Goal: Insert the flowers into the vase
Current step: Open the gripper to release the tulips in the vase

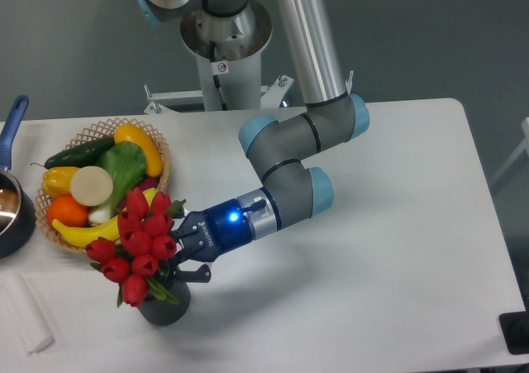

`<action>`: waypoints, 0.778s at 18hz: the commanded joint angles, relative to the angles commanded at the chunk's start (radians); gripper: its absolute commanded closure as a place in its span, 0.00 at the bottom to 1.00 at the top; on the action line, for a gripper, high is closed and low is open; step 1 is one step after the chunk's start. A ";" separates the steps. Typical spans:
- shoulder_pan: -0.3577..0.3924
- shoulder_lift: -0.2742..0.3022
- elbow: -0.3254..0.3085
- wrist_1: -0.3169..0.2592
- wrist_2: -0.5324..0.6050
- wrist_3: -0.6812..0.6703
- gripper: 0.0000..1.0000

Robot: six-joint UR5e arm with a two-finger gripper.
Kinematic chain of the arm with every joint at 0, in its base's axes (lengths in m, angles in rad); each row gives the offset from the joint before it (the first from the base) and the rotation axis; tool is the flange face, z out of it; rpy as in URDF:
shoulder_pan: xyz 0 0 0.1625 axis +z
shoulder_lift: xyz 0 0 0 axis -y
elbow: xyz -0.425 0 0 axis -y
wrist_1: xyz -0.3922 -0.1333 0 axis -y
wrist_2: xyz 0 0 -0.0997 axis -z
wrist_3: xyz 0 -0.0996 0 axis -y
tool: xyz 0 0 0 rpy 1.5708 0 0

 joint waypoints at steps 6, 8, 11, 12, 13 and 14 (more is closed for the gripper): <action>0.003 0.002 0.000 0.000 0.043 0.000 0.26; 0.005 0.003 0.000 0.000 0.057 0.000 0.24; 0.005 0.002 -0.003 0.000 0.058 0.000 0.09; 0.005 0.002 -0.005 0.000 0.067 0.000 0.07; 0.005 0.002 -0.006 0.000 0.078 0.000 0.05; 0.005 0.002 -0.006 0.000 0.081 0.000 0.01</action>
